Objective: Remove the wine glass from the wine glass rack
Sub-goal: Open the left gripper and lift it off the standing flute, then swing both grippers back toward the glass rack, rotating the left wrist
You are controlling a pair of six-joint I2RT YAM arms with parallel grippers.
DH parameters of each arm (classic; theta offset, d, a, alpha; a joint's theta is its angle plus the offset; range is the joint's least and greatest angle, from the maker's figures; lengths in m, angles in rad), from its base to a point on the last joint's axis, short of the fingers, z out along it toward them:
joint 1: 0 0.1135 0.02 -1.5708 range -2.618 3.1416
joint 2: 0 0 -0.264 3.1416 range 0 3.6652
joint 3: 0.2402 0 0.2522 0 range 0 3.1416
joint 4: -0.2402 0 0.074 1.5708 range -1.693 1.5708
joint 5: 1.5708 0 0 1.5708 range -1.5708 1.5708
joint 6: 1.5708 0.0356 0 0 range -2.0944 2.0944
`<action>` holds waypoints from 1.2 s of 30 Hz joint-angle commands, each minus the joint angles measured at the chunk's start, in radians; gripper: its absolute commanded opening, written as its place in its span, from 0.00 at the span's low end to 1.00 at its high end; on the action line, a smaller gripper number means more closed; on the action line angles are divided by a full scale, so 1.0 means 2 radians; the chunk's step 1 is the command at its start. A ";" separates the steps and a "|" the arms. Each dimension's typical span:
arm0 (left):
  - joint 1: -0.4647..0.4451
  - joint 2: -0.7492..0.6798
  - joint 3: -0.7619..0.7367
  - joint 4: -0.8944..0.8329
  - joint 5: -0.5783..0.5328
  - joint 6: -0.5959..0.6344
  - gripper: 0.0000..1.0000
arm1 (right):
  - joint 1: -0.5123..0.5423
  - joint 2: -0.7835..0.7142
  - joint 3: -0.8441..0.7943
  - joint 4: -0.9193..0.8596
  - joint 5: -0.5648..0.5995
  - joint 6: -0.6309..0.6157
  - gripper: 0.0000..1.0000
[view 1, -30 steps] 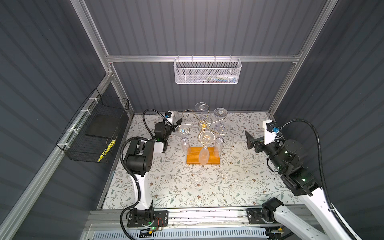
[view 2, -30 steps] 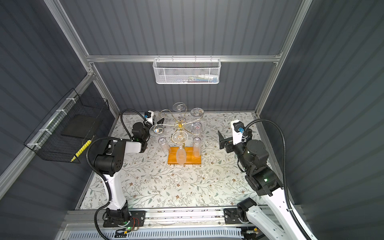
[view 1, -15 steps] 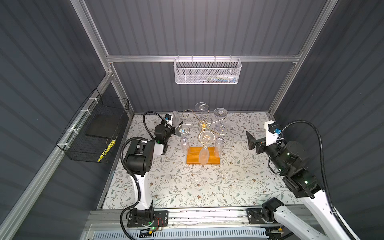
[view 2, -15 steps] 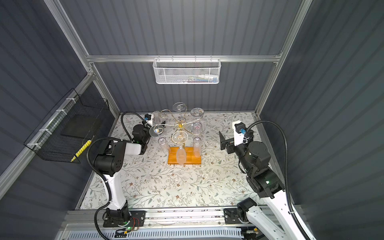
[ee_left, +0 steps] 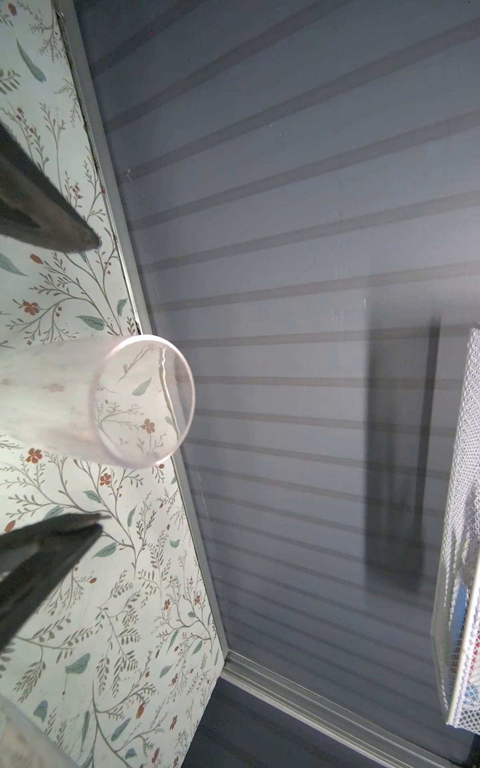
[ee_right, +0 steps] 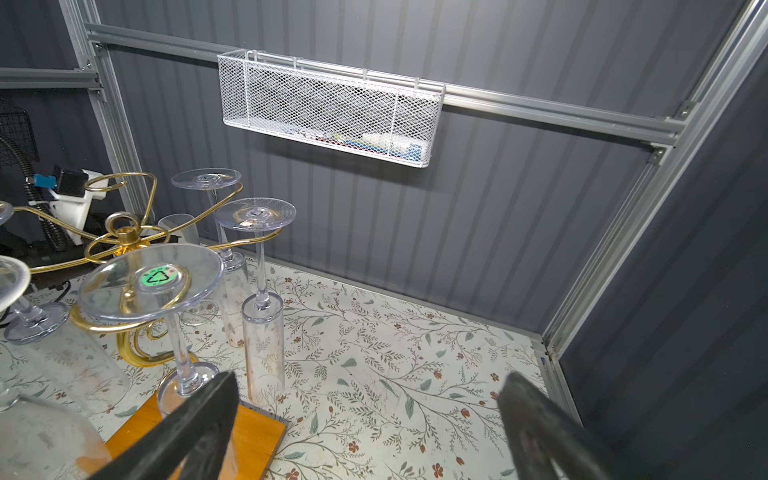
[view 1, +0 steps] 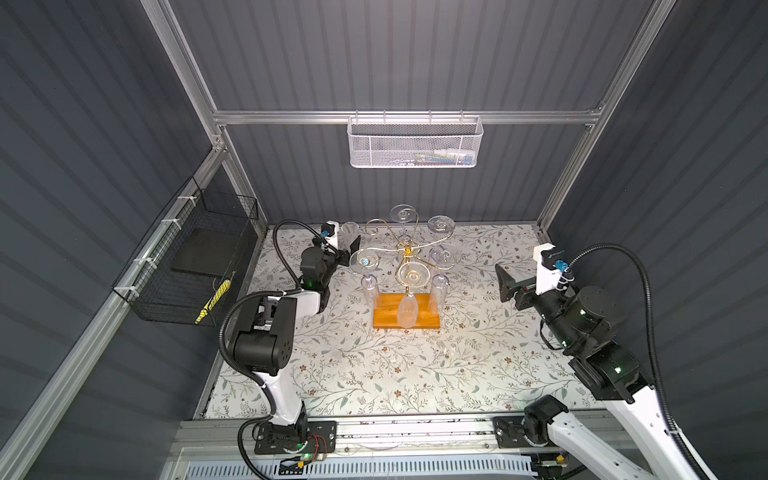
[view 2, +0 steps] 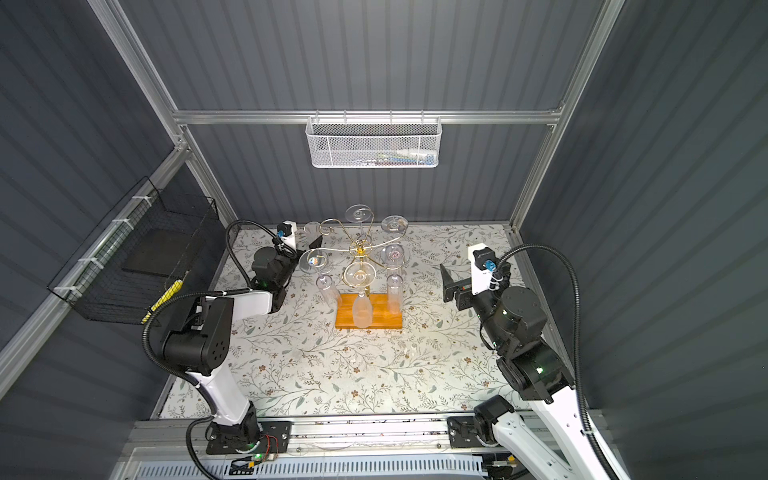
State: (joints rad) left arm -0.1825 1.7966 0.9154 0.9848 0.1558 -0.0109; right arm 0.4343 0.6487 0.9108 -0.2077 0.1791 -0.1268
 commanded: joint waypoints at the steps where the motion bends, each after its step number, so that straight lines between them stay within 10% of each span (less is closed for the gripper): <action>1: -0.002 -0.027 -0.016 -0.024 -0.005 0.000 1.00 | -0.002 -0.003 0.016 -0.009 -0.006 0.014 0.99; 19: -0.002 -0.185 -0.038 -0.184 -0.058 -0.034 1.00 | -0.002 0.039 0.113 -0.088 -0.038 0.105 0.99; 28: -0.002 -0.318 0.023 -0.443 -0.173 -0.083 1.00 | -0.003 0.041 0.113 -0.108 -0.057 0.173 0.99; 36: -0.002 -0.417 0.086 -0.624 -0.105 -0.195 1.00 | -0.002 0.042 0.111 -0.131 -0.073 0.226 0.99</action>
State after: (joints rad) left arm -0.1825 1.0100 1.0298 -0.0532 -0.1333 -0.2852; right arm 0.4328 0.7399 1.1397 -0.4435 0.0521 0.2668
